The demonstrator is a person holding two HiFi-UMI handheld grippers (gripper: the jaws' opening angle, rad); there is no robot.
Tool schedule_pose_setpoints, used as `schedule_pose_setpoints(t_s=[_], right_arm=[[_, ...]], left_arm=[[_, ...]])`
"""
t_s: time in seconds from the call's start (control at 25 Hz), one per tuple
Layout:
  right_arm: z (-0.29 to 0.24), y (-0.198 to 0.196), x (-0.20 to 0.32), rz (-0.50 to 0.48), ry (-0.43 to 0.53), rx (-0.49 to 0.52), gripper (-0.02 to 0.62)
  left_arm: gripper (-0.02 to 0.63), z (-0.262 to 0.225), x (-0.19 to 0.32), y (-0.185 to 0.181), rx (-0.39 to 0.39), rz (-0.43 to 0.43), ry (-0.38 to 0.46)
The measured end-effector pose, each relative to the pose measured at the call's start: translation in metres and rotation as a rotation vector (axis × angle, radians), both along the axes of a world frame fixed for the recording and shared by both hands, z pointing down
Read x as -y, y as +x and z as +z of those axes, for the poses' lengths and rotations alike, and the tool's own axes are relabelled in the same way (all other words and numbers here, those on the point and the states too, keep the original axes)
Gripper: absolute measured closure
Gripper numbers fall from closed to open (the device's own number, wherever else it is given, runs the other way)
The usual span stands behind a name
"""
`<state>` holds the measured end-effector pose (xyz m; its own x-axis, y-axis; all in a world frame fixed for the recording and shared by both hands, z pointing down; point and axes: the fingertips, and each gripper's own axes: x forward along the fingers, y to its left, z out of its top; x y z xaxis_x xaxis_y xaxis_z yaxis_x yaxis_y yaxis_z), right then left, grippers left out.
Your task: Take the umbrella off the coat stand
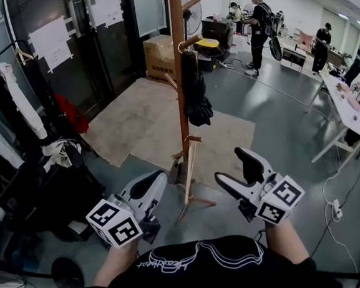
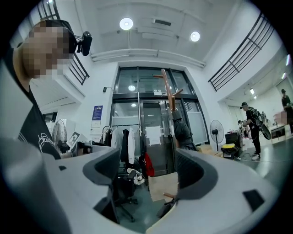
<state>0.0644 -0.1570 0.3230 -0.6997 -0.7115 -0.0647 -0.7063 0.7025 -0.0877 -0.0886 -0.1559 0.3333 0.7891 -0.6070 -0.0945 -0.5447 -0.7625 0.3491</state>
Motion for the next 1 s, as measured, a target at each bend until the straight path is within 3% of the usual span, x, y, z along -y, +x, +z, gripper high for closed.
schedule_pose_setpoints(t_s=[0.6,1.0], right_arm=[[0.002,-0.013,0.112,0.028,-0.005,-0.070,0.210],[0.003,-0.015,0.193,0.010,-0.010,-0.093,0.210]], left_arm=[[0.600,0.022,0.064,-0.024,-0.005,-0.061,-0.056],[0.600,0.009,0.115,-0.038,-0.008,-0.147,-0.039]])
